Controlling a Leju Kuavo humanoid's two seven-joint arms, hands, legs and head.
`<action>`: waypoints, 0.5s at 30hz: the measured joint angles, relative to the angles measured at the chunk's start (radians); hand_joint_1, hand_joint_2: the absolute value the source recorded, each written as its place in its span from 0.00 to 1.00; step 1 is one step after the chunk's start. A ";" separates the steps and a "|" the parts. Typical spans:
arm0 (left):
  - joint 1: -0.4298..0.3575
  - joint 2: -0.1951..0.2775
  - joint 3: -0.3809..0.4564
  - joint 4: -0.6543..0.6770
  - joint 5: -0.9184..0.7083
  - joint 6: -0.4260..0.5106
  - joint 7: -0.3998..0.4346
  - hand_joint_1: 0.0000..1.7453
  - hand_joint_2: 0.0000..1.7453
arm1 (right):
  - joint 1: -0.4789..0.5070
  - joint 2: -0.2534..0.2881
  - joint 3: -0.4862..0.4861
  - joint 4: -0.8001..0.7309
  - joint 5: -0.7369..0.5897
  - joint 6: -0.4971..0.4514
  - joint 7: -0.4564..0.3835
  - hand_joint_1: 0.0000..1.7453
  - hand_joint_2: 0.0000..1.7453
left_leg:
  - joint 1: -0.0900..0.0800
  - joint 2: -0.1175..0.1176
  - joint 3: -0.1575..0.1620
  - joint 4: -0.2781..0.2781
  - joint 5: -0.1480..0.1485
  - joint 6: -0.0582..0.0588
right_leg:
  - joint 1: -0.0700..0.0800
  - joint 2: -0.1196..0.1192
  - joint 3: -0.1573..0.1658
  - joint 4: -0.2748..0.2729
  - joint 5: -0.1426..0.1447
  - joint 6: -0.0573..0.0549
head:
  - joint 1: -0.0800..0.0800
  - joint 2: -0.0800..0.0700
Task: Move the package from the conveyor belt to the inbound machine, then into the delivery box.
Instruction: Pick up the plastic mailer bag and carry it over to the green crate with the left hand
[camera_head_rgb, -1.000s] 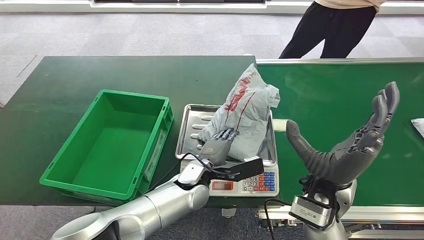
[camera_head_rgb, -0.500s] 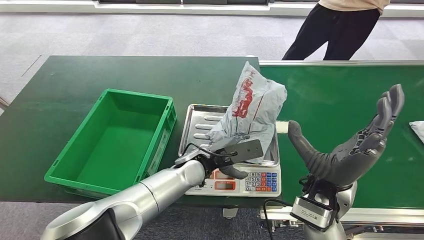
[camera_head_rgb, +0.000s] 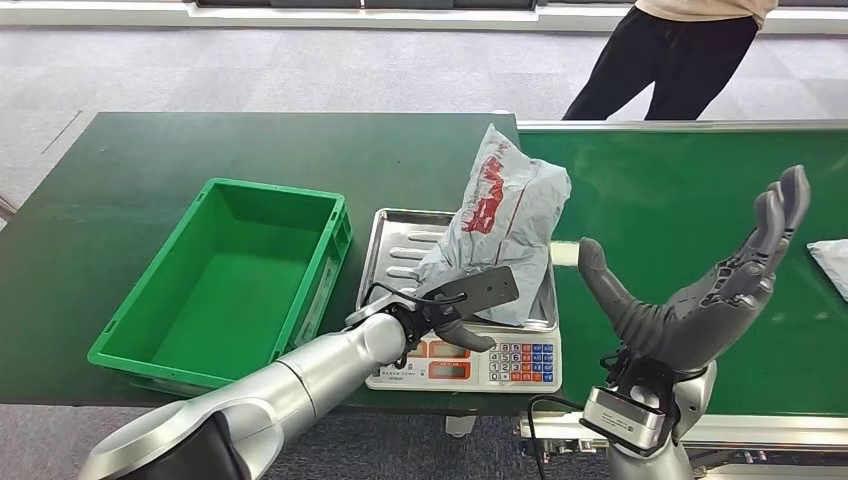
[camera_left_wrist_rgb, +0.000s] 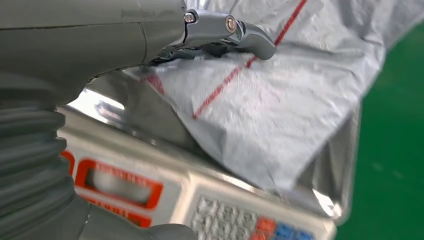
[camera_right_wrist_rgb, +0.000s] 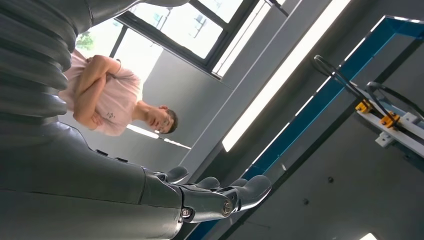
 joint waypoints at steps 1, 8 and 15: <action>0.001 0.000 -0.010 -0.001 -0.038 0.042 0.020 0.00 1.00 | 0.003 0.000 0.000 -0.002 0.002 0.000 0.003 0.00 1.00 | 0.000 0.000 0.000 0.000 0.000 0.000 | 0.000 0.000 0.000 0.000 0.000 0.000 | 0.000 0.000; 0.023 -0.003 -0.140 -0.011 -0.358 0.235 0.198 0.00 1.00 | 0.030 0.000 -0.009 -0.034 0.021 -0.008 0.017 0.00 1.00 | 0.000 0.002 -0.001 0.000 0.000 0.000 | 0.000 0.002 -0.002 0.000 0.000 0.000 | 0.000 0.000; 0.039 -0.006 -0.178 -0.010 -0.414 0.255 0.222 1.00 1.00 | 0.044 0.000 -0.009 -0.043 0.021 -0.013 0.016 0.00 1.00 | 0.000 0.002 -0.001 0.000 0.000 0.000 | 0.000 0.003 -0.002 0.000 0.000 0.000 | 0.000 0.000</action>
